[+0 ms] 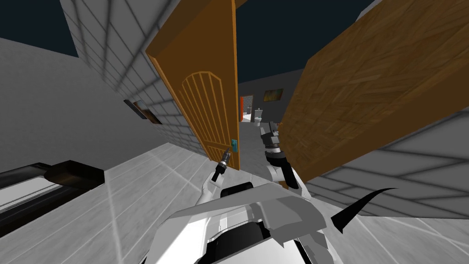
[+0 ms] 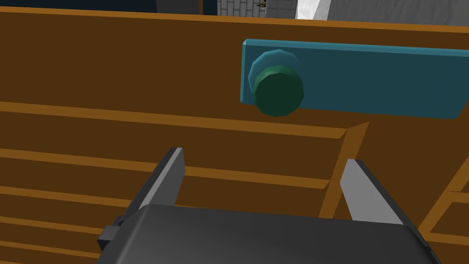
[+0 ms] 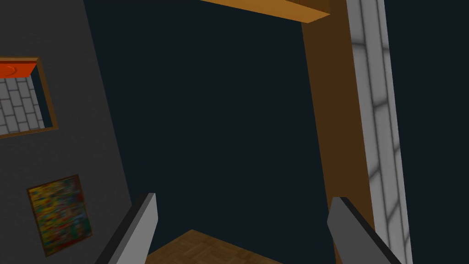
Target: Push the door open
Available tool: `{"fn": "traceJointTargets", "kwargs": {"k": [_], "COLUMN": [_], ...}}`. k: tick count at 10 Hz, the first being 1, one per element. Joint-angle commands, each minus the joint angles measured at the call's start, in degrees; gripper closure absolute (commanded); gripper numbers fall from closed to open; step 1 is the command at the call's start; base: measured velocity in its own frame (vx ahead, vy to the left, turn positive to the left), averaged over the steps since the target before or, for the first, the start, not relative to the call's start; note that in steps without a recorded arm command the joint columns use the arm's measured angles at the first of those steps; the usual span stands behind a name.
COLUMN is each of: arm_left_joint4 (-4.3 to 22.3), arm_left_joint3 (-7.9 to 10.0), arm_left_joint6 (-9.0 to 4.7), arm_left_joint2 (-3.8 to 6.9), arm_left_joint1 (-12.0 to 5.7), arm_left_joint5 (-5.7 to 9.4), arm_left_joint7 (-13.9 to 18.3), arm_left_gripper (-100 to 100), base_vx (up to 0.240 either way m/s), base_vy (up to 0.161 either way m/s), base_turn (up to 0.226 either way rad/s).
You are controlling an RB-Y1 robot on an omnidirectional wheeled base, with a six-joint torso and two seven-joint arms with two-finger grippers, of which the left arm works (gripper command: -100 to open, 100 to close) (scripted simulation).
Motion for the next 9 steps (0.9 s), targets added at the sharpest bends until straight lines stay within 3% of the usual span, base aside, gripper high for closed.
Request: {"fn": "traceJointTargets", "kwargs": {"k": [1, 4, 7, 8, 9], "arm_left_joint4": [0.9, 2.4, 2.9, 2.9, 2.9], "arm_left_joint3": [0.40, 1.17, 1.41, 1.41, 1.41], "arm_left_joint6": [-0.38, -0.93, -1.15, -1.15, -1.15], "arm_left_joint2": [-0.42, -1.09, -1.33, -1.33, -1.33], "arm_left_joint1": [-0.38, -0.96, -1.16, -1.16, -1.16], "arm_left_joint5": [0.04, 0.14, 0.16, 0.16, 0.16], "arm_left_joint7": [-0.2, -0.6, -0.8, -0.8, -0.8], "arm_left_gripper": [-100, -100, -100, 100, 100], "base_vx": [0.209, 0.188, 0.131, -0.010, -0.021], "base_vy": [-0.104, -0.121, -0.055, 0.006, 0.014], "base_turn": [-0.039, -0.034, -0.020, 0.004, -0.015]}}
